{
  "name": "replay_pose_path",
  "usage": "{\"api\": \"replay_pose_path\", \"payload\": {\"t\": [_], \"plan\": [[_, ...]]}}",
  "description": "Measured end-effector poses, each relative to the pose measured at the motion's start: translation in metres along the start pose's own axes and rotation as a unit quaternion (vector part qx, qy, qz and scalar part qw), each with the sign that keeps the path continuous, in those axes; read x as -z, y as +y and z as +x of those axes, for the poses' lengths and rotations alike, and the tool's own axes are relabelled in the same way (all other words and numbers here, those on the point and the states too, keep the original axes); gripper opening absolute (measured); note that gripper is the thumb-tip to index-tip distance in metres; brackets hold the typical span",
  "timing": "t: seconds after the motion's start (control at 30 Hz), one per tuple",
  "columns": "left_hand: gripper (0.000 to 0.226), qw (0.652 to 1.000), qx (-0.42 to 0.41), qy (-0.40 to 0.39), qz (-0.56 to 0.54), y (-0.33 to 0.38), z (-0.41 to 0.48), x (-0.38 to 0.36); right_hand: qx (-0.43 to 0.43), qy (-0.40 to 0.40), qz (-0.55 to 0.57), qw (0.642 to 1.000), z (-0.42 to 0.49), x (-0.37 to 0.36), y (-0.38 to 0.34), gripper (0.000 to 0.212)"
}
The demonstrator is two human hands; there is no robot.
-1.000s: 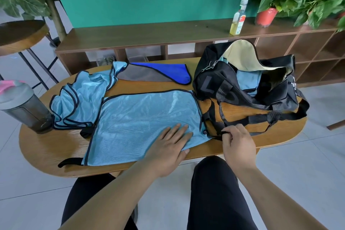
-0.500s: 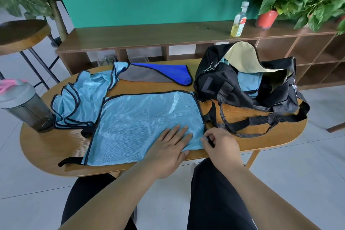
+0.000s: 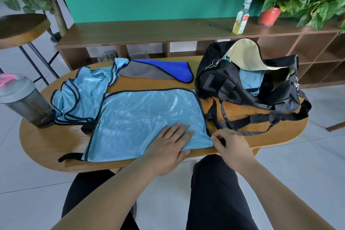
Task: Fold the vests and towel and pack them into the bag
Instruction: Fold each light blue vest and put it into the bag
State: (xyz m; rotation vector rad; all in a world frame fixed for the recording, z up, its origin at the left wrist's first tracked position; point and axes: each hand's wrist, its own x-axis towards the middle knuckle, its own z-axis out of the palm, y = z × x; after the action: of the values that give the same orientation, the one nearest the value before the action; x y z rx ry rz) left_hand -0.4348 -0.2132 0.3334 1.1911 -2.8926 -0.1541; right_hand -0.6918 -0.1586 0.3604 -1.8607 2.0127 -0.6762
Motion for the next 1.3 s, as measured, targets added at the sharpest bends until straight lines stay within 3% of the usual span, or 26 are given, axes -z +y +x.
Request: {"api": "replay_pose_path", "payload": {"t": [0.2,0.37,0.47,0.57,0.67,0.8,1.03,1.2,1.3], "plan": [[0.073,0.999,-0.028,-0.005,0.028,-0.003,-0.006,0.001,0.066,0.012,-0.016,0.998,-0.001,0.0,0.009,0.009],[0.081,0.997,-0.043,-0.003,0.061,-0.002,-0.011,-0.001,0.044,-0.008,-0.045,0.998,0.001,0.003,0.013,0.025],[0.084,0.998,-0.034,0.024,0.052,0.009,-0.008,0.001,0.067,0.085,-0.084,0.991,0.0,0.003,0.007,0.035],[0.084,0.998,-0.026,0.037,0.033,0.029,0.001,-0.002,0.157,0.147,-0.066,0.974,-0.001,0.0,-0.01,0.039],[0.083,0.999,-0.002,0.027,0.04,0.043,0.007,-0.011,0.208,0.062,-0.068,0.974,0.001,-0.013,-0.02,0.04],[0.082,0.997,0.012,0.018,0.077,0.046,0.007,-0.018,0.138,-0.003,-0.146,0.98,0.012,-0.02,-0.006,0.044],[0.076,0.995,0.031,0.063,0.072,0.05,0.006,-0.02,0.09,0.011,-0.088,0.992,0.058,-0.003,-0.05,0.052],[0.074,0.993,0.054,0.091,0.045,0.069,0.023,-0.025,0.125,-0.14,-0.084,0.979,0.129,-0.021,-0.072,0.059],[0.071,0.991,0.068,0.103,0.059,0.071,0.028,-0.035,0.117,-0.218,-0.144,0.958,0.163,-0.033,-0.058,0.062]]}}
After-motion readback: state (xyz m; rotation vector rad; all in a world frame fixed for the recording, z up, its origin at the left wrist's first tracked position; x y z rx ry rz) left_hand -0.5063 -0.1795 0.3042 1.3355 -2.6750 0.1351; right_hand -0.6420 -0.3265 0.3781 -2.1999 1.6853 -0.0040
